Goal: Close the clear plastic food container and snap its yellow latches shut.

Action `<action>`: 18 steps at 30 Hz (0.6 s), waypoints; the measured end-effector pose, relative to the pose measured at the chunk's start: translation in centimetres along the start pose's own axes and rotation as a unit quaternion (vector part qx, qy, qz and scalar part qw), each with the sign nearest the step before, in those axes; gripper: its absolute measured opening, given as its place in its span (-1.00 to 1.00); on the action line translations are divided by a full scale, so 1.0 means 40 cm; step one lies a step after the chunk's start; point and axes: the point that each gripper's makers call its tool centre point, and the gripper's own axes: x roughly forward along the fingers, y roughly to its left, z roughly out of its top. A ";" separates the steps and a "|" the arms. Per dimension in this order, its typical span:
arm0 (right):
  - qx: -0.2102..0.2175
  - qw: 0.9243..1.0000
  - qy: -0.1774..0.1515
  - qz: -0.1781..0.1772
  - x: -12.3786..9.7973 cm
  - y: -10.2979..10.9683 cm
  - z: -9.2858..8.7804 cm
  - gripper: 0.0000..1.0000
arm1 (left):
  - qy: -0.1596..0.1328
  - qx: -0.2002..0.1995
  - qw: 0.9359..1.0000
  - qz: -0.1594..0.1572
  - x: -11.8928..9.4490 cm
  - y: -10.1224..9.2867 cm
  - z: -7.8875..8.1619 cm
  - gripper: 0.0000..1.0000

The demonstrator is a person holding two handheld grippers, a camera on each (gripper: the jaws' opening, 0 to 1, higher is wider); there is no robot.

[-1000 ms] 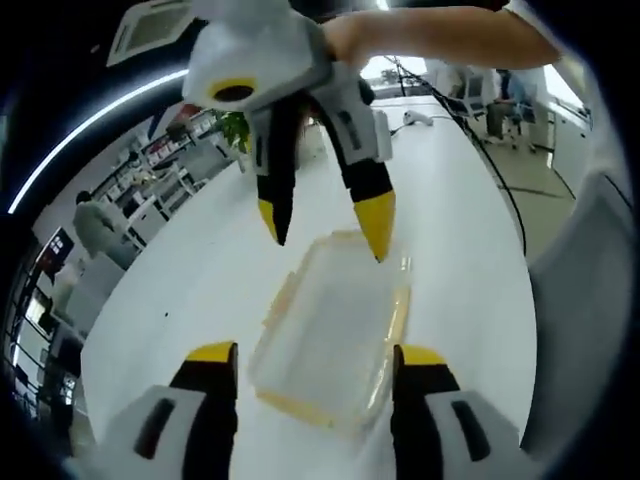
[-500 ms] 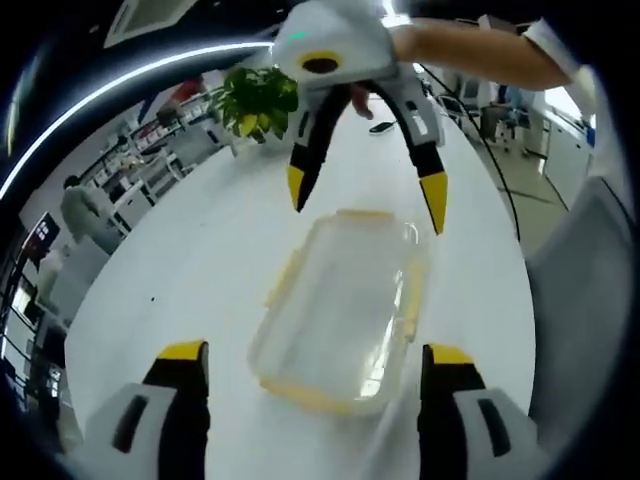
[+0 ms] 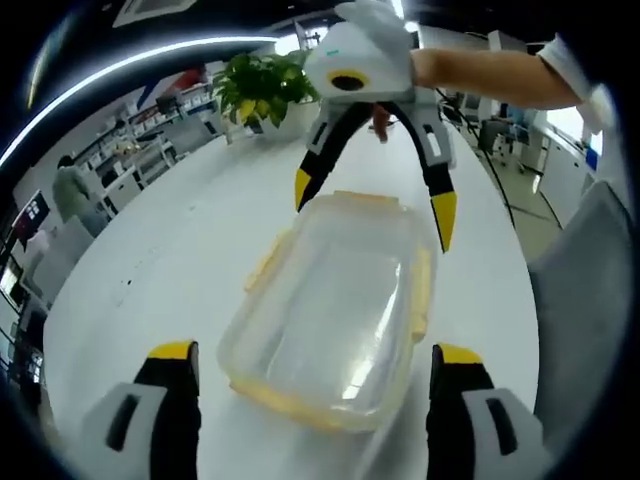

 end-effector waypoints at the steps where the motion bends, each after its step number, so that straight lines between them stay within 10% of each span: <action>1: 0.001 1.000 0.000 0.001 0.002 0.000 -0.002 0.88 | -0.002 -0.003 1.000 -0.002 0.003 0.000 0.000 0.87; 18: 0.008 1.000 -0.019 0.012 0.022 0.018 0.011 0.62 | 0.014 0.019 1.000 -0.007 0.008 0.005 -0.020 0.59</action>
